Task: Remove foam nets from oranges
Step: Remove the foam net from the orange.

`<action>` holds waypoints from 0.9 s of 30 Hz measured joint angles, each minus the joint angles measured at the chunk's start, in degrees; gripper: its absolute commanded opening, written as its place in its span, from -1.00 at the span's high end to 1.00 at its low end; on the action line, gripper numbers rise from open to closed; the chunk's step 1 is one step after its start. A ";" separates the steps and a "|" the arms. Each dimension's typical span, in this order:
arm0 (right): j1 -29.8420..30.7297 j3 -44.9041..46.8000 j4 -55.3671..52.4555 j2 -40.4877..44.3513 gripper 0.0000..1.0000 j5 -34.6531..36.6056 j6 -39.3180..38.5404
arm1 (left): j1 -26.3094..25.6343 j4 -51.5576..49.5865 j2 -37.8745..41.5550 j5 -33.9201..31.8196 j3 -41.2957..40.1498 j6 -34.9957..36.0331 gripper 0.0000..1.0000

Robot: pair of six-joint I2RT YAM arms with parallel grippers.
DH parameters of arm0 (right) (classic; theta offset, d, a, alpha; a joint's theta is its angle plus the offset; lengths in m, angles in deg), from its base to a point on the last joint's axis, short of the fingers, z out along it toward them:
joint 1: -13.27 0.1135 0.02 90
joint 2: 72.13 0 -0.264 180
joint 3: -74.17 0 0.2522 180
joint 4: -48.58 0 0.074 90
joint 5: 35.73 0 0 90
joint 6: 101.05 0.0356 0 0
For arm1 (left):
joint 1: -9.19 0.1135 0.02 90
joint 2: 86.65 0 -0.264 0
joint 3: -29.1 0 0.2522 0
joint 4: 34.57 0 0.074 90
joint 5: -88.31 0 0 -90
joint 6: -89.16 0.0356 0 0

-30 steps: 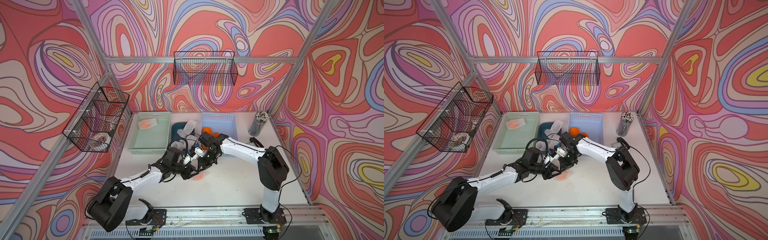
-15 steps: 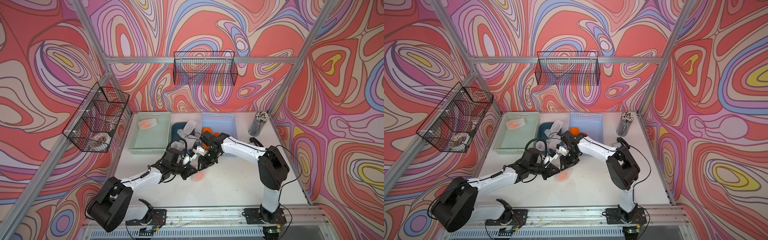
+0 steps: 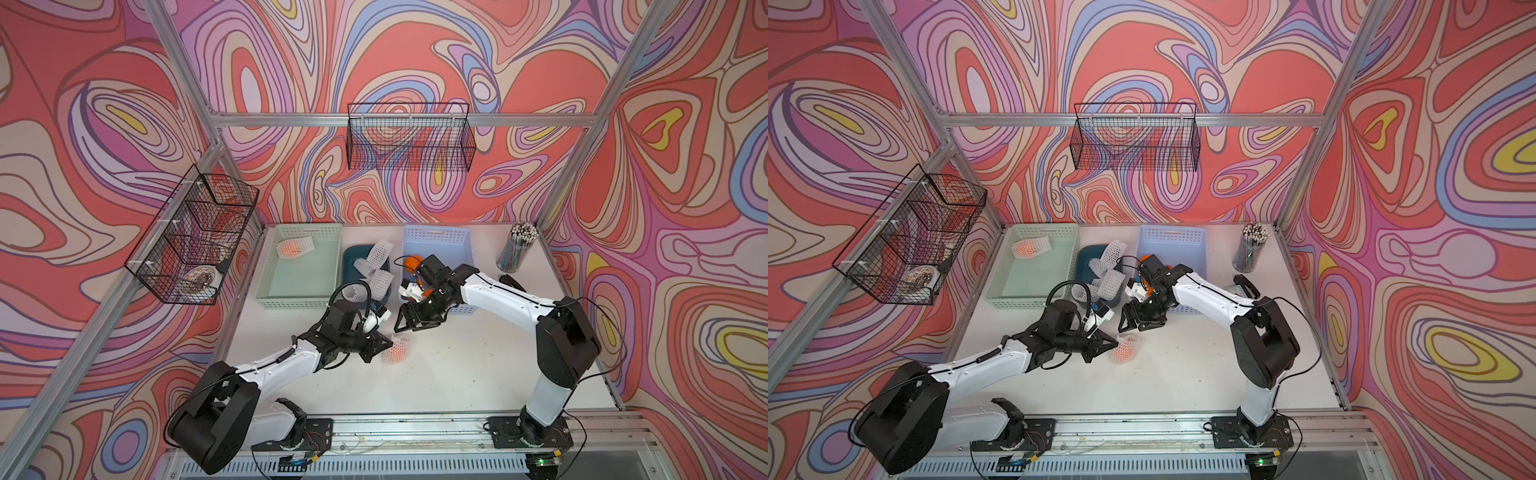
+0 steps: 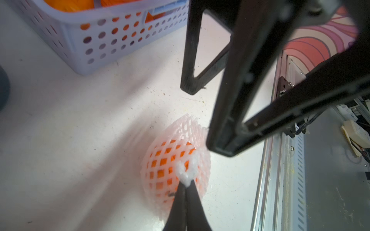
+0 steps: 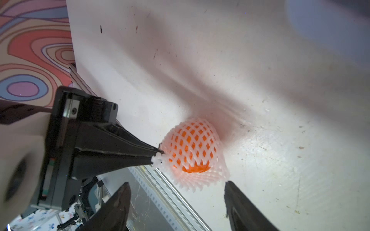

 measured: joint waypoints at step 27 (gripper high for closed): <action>0.07 11.30 17.51 -1.90 -0.65 -8.57 16.55 | -6.86 -2.67 2.27 -9.18 -2.40 -5.20 1.00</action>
